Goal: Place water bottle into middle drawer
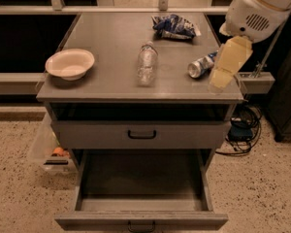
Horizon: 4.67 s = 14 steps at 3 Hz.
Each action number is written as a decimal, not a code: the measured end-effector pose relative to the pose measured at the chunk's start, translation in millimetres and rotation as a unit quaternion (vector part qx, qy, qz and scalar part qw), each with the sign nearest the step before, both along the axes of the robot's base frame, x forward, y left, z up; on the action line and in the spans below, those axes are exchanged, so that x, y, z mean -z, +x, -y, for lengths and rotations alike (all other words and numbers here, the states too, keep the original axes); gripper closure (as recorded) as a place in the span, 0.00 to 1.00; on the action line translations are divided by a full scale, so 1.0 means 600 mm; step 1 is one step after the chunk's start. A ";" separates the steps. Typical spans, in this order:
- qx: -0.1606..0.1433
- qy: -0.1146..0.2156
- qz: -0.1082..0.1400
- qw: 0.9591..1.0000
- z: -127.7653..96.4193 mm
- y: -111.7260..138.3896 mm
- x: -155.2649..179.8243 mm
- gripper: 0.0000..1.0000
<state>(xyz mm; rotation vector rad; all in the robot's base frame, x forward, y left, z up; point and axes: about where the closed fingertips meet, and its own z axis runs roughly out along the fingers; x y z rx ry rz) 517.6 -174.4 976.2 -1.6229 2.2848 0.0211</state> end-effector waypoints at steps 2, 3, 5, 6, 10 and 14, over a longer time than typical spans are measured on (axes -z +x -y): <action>0.003 0.012 0.014 1.000 -0.011 0.010 -0.003 0.00; 0.023 0.082 0.027 0.996 -0.049 0.040 0.010 0.00; 0.043 0.257 -0.012 0.965 -0.153 0.139 0.041 0.00; 0.046 0.298 -0.044 0.953 -0.205 0.177 0.068 0.00; 0.108 0.255 0.016 0.961 -0.216 0.228 0.088 0.00; 0.137 0.231 0.006 0.963 -0.243 0.306 0.133 0.00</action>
Offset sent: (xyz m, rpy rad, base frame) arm 0.0080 0.0108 0.0008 0.0648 -0.0424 -0.0307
